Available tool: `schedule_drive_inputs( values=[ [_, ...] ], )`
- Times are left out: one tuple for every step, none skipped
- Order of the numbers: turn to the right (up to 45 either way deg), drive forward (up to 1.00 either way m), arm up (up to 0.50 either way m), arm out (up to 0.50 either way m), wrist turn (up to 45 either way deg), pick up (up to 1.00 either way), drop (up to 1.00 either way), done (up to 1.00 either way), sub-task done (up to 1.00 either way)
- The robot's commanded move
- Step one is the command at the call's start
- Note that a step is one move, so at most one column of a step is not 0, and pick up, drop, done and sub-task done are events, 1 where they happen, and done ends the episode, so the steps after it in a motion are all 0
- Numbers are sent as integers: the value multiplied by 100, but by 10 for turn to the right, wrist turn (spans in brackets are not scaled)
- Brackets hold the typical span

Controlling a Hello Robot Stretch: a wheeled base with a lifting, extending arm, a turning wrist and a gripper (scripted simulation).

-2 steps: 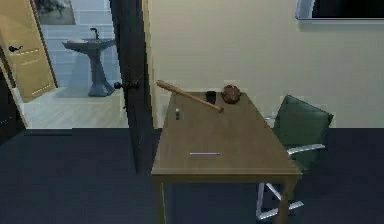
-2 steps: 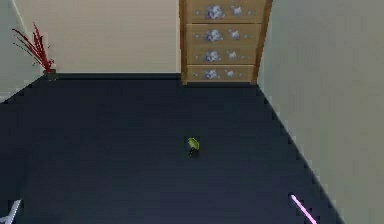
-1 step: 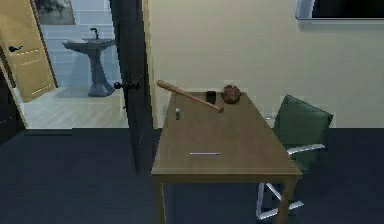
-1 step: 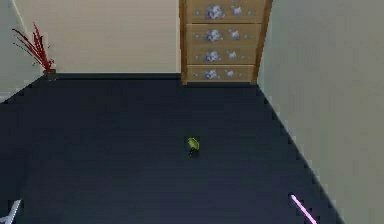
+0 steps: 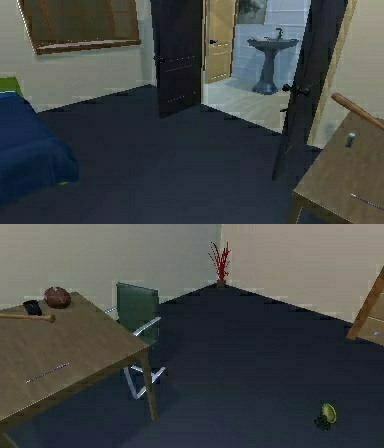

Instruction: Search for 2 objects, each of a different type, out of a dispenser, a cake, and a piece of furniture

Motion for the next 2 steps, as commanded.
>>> schedule_drive_inputs(
  values=[
    [-180, 0, 0, 0, 0, 0, 0, 0, 0],
    [0, 30, 0, 0, 0, 0, 0, 0, 0]
  ],
)
